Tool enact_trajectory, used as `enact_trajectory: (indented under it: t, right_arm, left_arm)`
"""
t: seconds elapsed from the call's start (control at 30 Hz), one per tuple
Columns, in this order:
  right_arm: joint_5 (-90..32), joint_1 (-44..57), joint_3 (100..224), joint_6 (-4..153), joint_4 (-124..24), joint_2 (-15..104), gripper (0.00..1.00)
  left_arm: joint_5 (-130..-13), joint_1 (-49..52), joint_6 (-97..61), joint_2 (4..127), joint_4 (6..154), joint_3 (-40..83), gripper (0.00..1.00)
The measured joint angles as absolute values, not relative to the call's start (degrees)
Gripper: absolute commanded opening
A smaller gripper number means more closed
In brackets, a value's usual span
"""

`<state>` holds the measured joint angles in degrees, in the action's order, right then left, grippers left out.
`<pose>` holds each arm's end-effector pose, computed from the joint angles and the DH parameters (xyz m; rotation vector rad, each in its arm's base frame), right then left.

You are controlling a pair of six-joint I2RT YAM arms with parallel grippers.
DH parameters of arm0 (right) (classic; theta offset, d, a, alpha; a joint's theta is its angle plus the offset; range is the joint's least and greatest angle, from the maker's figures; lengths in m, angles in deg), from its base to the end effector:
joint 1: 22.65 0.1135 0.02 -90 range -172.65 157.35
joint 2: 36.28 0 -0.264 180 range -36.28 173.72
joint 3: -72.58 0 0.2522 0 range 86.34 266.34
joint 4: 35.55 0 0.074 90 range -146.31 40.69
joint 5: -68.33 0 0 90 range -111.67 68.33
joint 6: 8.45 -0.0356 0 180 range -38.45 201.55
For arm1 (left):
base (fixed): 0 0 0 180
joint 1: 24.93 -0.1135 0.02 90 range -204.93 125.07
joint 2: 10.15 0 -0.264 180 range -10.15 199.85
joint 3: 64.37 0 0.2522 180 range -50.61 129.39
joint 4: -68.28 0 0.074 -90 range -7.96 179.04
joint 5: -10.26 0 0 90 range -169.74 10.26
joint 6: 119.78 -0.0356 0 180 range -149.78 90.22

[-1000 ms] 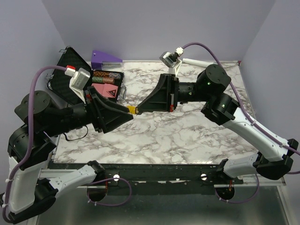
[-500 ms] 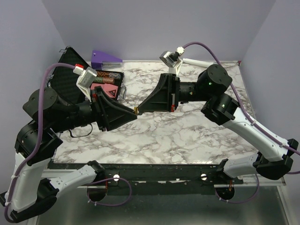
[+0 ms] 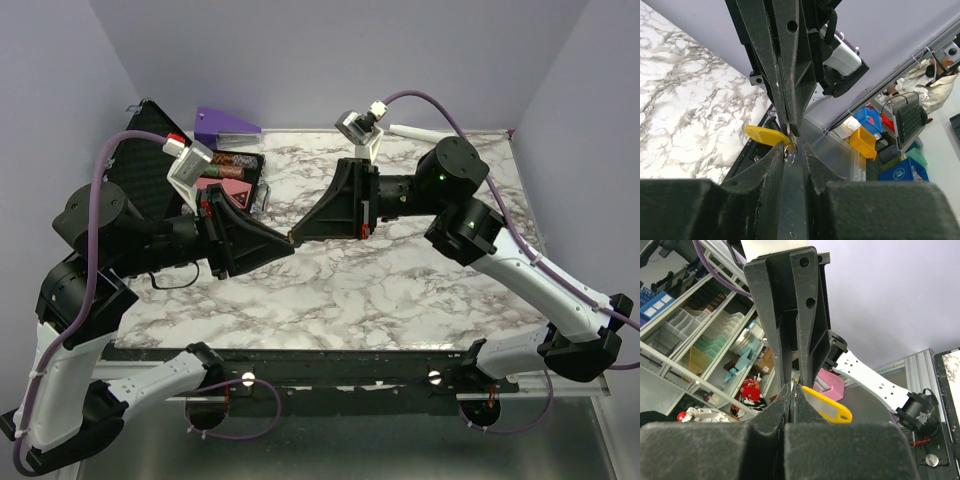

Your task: Remove the keys from the keyring

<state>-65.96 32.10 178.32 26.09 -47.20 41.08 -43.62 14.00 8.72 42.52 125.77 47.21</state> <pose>0.1409 0.2425 0.5196 -0.8182 1.5172 2.0199 0.0591 -0.0747 0.5419 0.5688 1.6808 -1.5072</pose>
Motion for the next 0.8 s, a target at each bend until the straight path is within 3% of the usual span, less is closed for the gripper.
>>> enact_trajectory:
  t: [0.33, 0.57, 0.8]
  right_arm:
    - [-66.4, 32.0, 178.3, 26.3, -46.6, 41.1, 0.01]
    - [-65.2, 32.0, 179.0, 28.8, -48.5, 41.1, 0.01]
    - [-57.2, 32.1, 179.7, 33.3, -54.6, 40.9, 0.01]
  left_arm:
    - [-42.6, 13.3, 9.3, 43.1, 125.7, 47.4, 0.00]
    - [-43.8, 12.9, 9.8, 43.3, 127.6, 48.4, 0.00]
    - [-56.4, 13.0, 16.5, 40.7, 128.2, 44.8, 0.00]
